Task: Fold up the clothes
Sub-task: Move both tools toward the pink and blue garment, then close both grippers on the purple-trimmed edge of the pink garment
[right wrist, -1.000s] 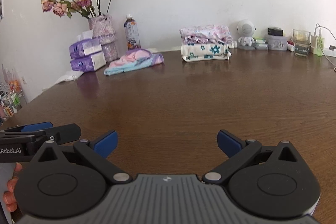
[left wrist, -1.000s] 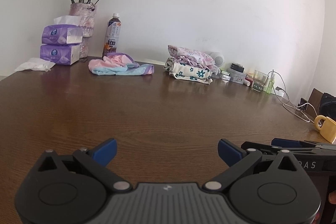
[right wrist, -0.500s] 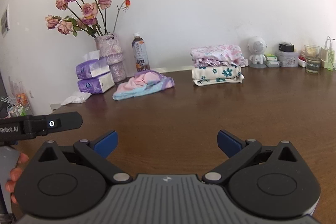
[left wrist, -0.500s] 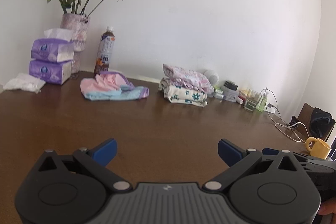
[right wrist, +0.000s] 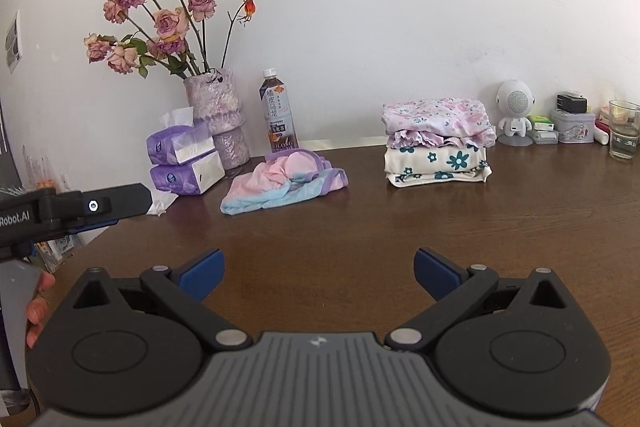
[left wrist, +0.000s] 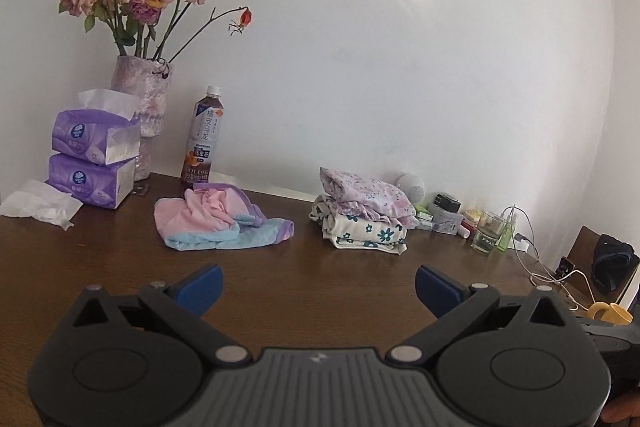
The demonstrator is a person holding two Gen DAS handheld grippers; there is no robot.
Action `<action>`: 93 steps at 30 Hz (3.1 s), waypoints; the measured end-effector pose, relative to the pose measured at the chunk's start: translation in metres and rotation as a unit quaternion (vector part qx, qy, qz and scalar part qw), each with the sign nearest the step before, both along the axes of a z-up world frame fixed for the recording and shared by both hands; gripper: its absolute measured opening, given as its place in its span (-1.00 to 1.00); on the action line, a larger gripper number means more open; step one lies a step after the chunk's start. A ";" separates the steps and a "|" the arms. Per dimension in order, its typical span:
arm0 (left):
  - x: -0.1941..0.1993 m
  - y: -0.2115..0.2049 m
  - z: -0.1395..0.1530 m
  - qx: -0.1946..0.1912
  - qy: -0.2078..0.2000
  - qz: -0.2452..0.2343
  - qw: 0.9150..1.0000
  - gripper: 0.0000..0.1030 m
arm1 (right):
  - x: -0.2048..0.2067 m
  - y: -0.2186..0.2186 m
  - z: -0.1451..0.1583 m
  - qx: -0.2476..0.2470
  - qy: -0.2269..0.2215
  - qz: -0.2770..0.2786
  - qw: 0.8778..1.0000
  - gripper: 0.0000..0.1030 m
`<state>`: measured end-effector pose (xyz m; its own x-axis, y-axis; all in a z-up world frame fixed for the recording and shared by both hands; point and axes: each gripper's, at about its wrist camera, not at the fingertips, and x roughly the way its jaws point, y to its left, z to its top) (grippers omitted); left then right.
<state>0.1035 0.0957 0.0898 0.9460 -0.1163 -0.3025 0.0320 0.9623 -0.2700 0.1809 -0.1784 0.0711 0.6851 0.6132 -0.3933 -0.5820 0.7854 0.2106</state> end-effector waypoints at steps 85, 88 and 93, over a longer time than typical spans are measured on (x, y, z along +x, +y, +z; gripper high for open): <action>0.267 0.051 0.034 0.120 0.067 -0.050 0.989 -0.97 | 0.194 0.186 -0.002 -0.109 -0.051 0.089 0.989 -0.10; 0.246 0.040 0.055 0.121 0.047 -0.063 0.990 -0.97 | 0.183 0.184 0.016 -0.078 -0.062 0.092 0.991 -0.09; 0.209 0.022 0.085 0.140 0.014 -0.071 0.988 -0.97 | 0.167 0.176 0.045 -0.039 -0.075 0.100 0.991 -0.15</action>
